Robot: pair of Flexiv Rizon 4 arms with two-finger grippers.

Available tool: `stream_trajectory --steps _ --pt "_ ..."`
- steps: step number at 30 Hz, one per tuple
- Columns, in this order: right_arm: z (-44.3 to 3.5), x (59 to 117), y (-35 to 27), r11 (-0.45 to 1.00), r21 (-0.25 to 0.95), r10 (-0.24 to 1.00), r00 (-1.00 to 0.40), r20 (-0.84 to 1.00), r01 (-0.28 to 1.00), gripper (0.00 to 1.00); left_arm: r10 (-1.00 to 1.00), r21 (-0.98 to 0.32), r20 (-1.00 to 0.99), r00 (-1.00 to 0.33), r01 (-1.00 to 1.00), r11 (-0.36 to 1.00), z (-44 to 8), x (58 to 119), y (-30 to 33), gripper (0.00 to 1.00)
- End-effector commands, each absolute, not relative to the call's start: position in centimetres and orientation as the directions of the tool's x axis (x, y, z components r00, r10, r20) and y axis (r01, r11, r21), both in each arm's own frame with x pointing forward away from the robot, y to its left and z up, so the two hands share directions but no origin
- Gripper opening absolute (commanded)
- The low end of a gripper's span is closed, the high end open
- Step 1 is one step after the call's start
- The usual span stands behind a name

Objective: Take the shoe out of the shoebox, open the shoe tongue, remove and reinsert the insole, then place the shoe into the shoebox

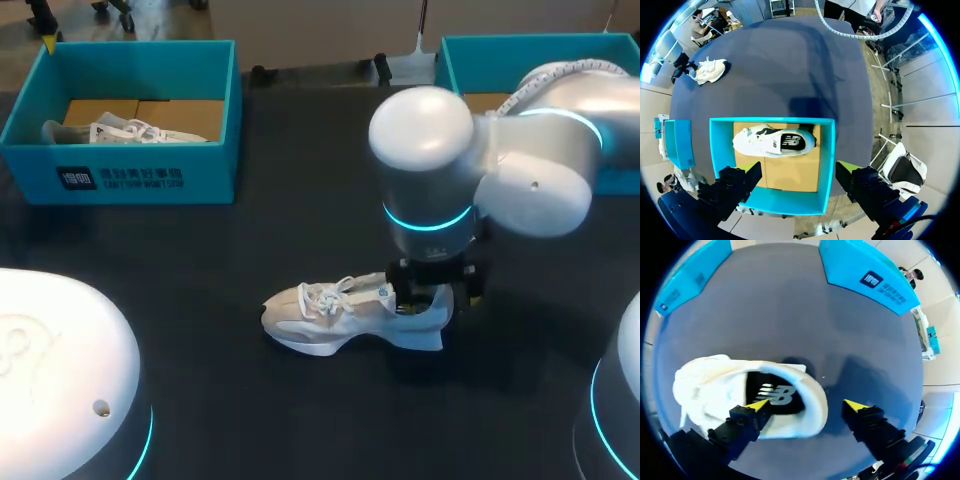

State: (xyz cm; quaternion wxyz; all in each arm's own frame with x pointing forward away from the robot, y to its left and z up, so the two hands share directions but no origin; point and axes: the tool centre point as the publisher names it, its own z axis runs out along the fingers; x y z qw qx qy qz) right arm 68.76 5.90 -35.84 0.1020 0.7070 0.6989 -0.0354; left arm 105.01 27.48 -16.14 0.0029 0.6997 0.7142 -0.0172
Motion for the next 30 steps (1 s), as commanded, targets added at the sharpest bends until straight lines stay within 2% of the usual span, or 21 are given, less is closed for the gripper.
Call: stream_trajectory --steps 1,8,13,30 --pt "-33.0 68.8 4.7 0.039 0.109 0.985 -0.019 -0.174 0.993 1.00 0.999 -0.022 -0.026 -0.019 1.000 0.019 -16.1 105.1 27.5 1.00" --pt "-30.3 69.5 5.2 0.219 0.116 0.962 -0.195 -0.189 0.969 1.00 0.999 -0.022 -0.026 -0.019 1.000 0.019 -16.1 105.1 27.5 1.00" --pt "-29.2 69.5 6.8 0.507 0.110 0.860 -0.492 -0.139 0.855 1.00 0.999 -0.022 -0.026 -0.019 1.000 0.019 -16.1 105.1 27.5 1.00" --pt "-29.2 69.7 7.1 0.520 0.093 0.851 -0.505 -0.146 0.849 1.00 0.999 -0.022 -0.026 -0.019 1.000 0.019 -16.1 105.1 27.5 1.00"
